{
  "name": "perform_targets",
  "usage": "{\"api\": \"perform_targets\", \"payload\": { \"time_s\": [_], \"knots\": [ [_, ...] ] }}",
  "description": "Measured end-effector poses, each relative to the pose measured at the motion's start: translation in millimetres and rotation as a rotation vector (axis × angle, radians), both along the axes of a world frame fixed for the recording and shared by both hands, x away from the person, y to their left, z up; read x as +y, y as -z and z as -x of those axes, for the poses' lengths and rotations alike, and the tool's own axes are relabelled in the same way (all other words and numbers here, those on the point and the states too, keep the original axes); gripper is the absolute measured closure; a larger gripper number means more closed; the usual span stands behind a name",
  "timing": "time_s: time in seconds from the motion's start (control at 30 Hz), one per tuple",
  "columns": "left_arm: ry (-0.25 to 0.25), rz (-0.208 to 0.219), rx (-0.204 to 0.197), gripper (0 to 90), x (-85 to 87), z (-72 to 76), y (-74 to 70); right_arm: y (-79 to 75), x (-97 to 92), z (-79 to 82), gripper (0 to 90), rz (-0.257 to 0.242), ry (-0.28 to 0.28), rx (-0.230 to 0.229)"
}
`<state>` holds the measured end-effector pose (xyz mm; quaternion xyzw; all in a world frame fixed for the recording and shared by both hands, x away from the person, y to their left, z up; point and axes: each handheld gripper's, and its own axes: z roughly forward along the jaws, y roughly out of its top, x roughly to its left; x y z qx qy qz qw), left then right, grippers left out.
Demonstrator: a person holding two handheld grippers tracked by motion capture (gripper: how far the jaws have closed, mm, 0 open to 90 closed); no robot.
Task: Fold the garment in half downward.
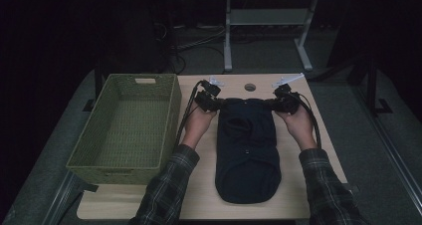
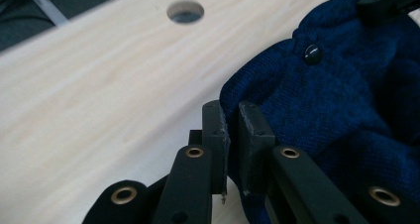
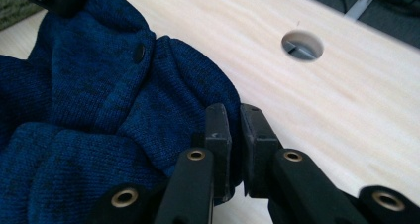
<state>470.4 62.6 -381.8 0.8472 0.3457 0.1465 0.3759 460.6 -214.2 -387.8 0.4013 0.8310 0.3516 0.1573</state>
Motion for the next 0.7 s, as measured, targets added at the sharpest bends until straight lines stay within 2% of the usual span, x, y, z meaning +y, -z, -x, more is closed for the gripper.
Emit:
{"api": "perform_targets", "payload": {
  "time_s": [0.03,0.1,0.13,0.17,0.2,0.37,0.53,0.67,0.7],
  "knots": [
    [-0.005,0.005,-0.027,83.3,1.2,0.9,-8.1,-8.0,0.9,-0.2,83.3,-0.004,0.001,-0.033],
    [-0.009,0.004,-0.052,83.3,2.3,2.4,-15.3,-14.0,1.2,-0.7,83.3,-0.014,-0.001,-0.036],
    [-0.009,0.004,-0.052,83.3,2.3,2.4,-15.3,-14.0,1.2,-0.7,83.3,-0.014,-0.001,-0.036],
    [-0.010,0.006,-0.083,83.2,2.8,5.6,-21.0,-20.7,2.8,1.9,83.2,-0.019,-0.001,-0.065],
    [-0.010,0.006,-0.083,83.2,2.8,5.6,-21.0,-20.7,2.8,1.9,83.2,-0.019,-0.001,-0.065],
    [-0.014,0.023,-0.150,83.0,3.5,11.2,-33.5,-33.5,2.2,9.6,83.1,-0.043,-0.008,-0.122],
    [-0.007,0.025,-0.164,83.0,2.8,13.9,-36.8,-39.7,2.4,12.8,83.1,-0.042,-0.009,-0.146],
    [0.017,0.019,-0.165,82.8,4.1,22.1,-29.3,-31.8,2.9,20.0,83.0,-0.036,-0.026,-0.146],
    [0.025,0.019,-0.161,82.8,6.1,26.9,-24.6,-25.1,1.7,26.1,83.0,-0.047,-0.040,-0.135]
  ]
}}
